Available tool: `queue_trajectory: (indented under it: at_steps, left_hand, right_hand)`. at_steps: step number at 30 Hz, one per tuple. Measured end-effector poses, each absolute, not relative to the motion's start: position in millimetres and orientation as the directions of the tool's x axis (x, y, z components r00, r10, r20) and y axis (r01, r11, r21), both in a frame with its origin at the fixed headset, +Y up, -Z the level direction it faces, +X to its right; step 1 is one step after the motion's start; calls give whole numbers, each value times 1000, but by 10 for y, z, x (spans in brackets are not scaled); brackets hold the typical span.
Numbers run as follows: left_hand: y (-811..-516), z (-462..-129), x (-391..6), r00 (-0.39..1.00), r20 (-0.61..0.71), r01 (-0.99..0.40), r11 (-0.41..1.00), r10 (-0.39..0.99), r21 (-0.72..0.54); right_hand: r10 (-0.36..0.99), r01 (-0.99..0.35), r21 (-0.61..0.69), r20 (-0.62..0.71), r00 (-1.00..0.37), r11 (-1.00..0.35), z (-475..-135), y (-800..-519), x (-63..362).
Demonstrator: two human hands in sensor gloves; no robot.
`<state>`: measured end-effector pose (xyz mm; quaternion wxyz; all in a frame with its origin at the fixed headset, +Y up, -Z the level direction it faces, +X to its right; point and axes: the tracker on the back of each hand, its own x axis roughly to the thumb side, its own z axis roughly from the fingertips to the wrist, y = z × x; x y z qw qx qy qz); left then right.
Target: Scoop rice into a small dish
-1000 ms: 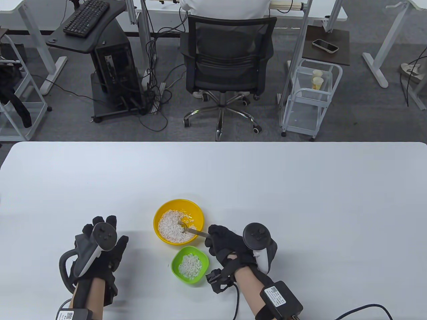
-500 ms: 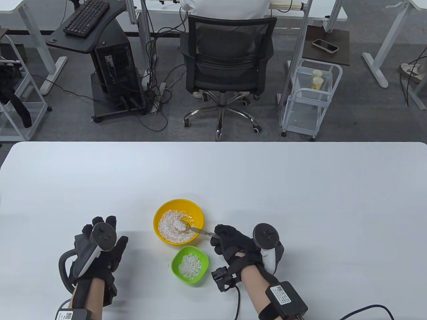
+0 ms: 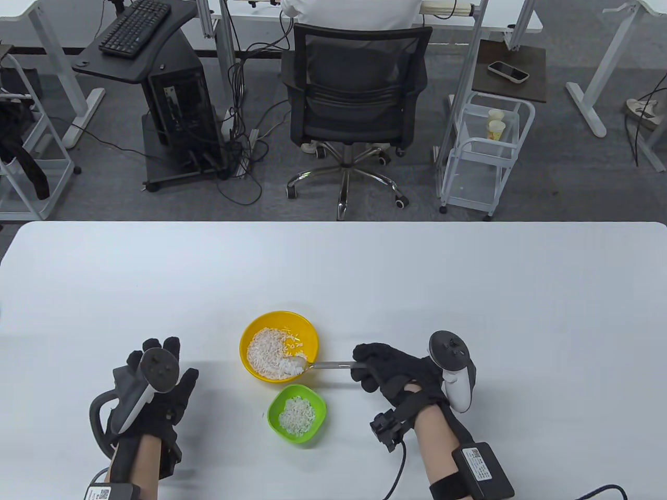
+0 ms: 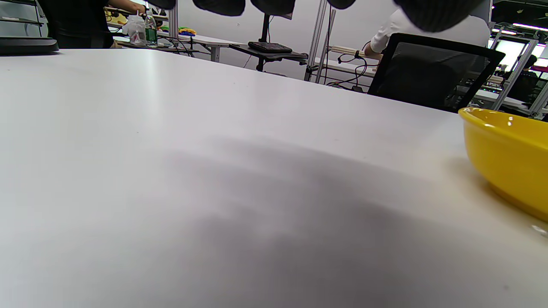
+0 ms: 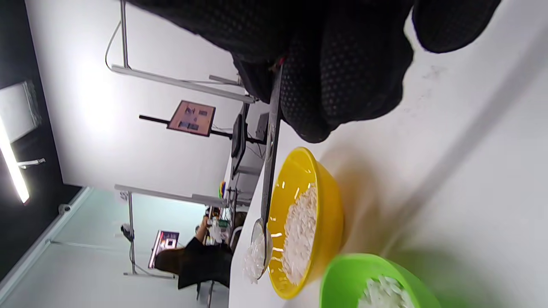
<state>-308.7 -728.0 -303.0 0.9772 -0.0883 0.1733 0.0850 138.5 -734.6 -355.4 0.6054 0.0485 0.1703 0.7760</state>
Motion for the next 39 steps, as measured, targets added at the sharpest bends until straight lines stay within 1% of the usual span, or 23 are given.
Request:
queue_trajectory:
  at_steps: [5,7,11,12,15,17,19,21,23,30,35,37,38,39]
  left_hand:
    - [-7284,-3028,-3094,925,-353,-202,969,142,-139]
    - [-7286,-3028,-3096,925,-352,-205,969,145,-139]
    - [-7283,-3027,-3100,925,-354,-200,970,139,-142]
    - [-7283,-3027,-3099,925,-354,-199,970,139,-142]
    - [-7283,-3026,-3097,925,-355,-196,970,134,-144]
    - [-7281,-3024,-3095,925,-354,-196,970,134,-145]
    - [-7283,-3026,-3096,925,-353,-202,969,140,-144]
    - [-7282,-3025,-3098,926,-354,-197,969,134,-147]
    - [-7278,-3025,-3099,925,-356,-197,970,134,-145]
    - [-7278,-3025,-3095,925,-354,-201,969,139,-144]
    - [-7278,-3024,-3096,925,-355,-198,969,135,-146]
    - [-7277,-3025,-3097,925,-355,-200,969,138,-144]
    - [-7278,-3026,-3097,925,-355,-200,969,138,-144]
    - [-7279,-3025,-3096,925,-355,-199,969,137,-144]
  right_hand:
    - [907,-846,426,-117,-404,-321,-3533,-7360,1266]
    - [890,-820,440,-94,-447,-365,-3520,-7349,1206]
    - [816,-725,443,24,-578,-527,-3483,-7278,1115]
    - [759,-666,418,99,-643,-618,-3468,-7234,1083]
    - [638,-550,346,235,-734,-760,-3432,-7136,1034]
    - [583,-515,280,290,-759,-810,-3397,-7071,1014]
    - [502,-475,171,396,-769,-863,-3353,-6980,994]
    - [420,-430,88,459,-783,-898,-3306,-6917,979]
    - [383,-421,42,505,-773,-906,-3258,-6865,960]
    - [308,-469,-106,625,-717,-877,-3081,-6687,882]
    - [243,-406,-124,635,-734,-905,-3049,-6709,825]
    - [294,-480,-148,626,-723,-865,-3045,-6714,845]
    - [309,-517,-183,621,-720,-836,-3033,-6705,868]
    - [326,-575,-246,625,-710,-780,-3008,-6685,903]
